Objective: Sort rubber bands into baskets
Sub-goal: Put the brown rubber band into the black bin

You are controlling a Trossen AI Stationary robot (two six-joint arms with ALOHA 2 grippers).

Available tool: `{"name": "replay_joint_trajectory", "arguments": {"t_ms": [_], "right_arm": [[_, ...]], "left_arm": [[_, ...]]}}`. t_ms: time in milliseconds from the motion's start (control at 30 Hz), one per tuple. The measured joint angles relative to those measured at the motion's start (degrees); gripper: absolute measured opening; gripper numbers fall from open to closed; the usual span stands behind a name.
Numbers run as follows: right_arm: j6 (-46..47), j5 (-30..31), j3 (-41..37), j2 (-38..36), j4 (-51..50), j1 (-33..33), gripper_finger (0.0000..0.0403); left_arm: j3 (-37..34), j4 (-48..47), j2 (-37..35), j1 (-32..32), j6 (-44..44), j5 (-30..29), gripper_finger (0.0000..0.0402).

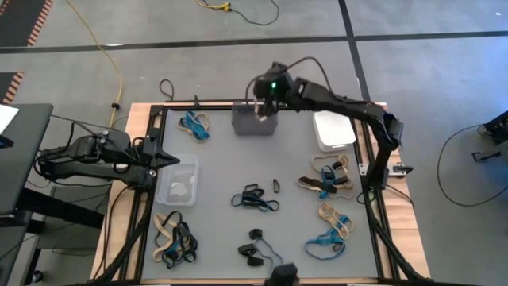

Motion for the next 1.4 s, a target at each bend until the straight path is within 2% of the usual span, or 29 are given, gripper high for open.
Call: {"name": "replay_joint_trajectory", "arguments": {"t_ms": [200, 467, 633, 1100, 1267, 1400], "right_arm": [[4.3, -6.9, 0.1, 0.1, -0.5, -3.8, 0.002], [7.0, -13.5, -2.5, 0.1, 0.2, -4.6, 0.002], [7.6, -13.5, -5.7, 2.0, 0.4, -4.2, 0.002], [8.7, -13.5, -5.8, 11.7, -0.7, -3.7, 0.0024], [8.8, -13.0, -5.8, 12.2, -3.8, -2.9, 0.005], [8.8, -8.1, -5.8, 11.0, -6.0, -1.6, 0.0089]], "left_arm": [[0.0, 0.0, 0.0, 0.0, 0.0, 0.0, 0.0], [0.0, 0.0, 0.0, 0.0, 0.0, 0.0, 0.0], [0.0, 0.0, 0.0, 0.0, 0.0, 0.0, 0.0], [0.0, 0.0, 0.0, 0.0, 0.0, 0.0, 0.0], [0.0, 0.0, 0.0, 0.0, 0.0, 0.0, 0.0], [0.0, 0.0, 0.0, 0.0, 0.0, 0.0, 0.0]]}}
